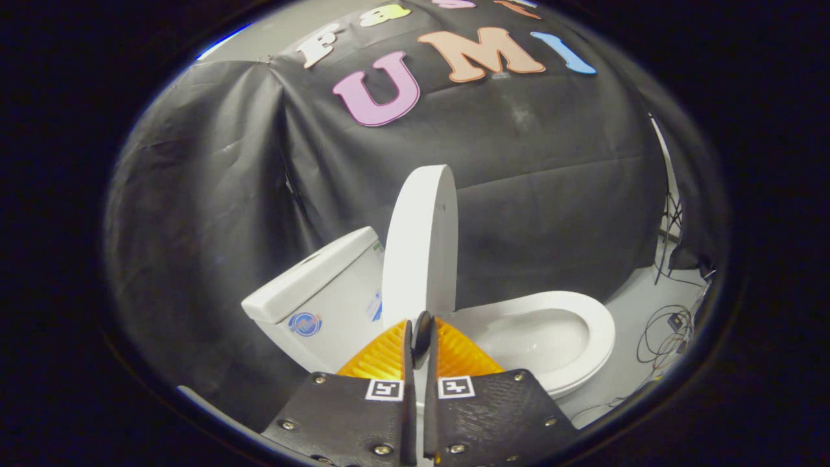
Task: Open the toilet lid.
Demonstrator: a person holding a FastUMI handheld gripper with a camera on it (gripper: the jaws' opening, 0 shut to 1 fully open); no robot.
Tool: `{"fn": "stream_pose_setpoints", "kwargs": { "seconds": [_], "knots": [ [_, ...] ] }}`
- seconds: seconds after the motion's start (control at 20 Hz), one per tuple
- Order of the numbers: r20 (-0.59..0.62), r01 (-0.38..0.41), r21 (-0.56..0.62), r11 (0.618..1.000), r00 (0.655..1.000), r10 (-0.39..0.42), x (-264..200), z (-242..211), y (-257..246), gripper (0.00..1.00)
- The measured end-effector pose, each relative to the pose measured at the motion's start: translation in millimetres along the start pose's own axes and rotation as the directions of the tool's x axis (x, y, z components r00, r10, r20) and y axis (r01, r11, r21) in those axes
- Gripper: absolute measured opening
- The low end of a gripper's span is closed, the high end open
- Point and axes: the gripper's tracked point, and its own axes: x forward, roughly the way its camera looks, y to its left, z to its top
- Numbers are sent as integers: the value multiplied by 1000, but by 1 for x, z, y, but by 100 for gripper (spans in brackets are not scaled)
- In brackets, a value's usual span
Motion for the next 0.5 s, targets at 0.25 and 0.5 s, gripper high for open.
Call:
{"fn": "stream_pose_setpoints", "kwargs": {
  "seconds": [0.25,0.5],
  "knots": [
    [7,-17,-9,1000,1000,17,2,1,12,5],
    [14,-50,16,999,999,50,4,0,23,5]
  ]
}}
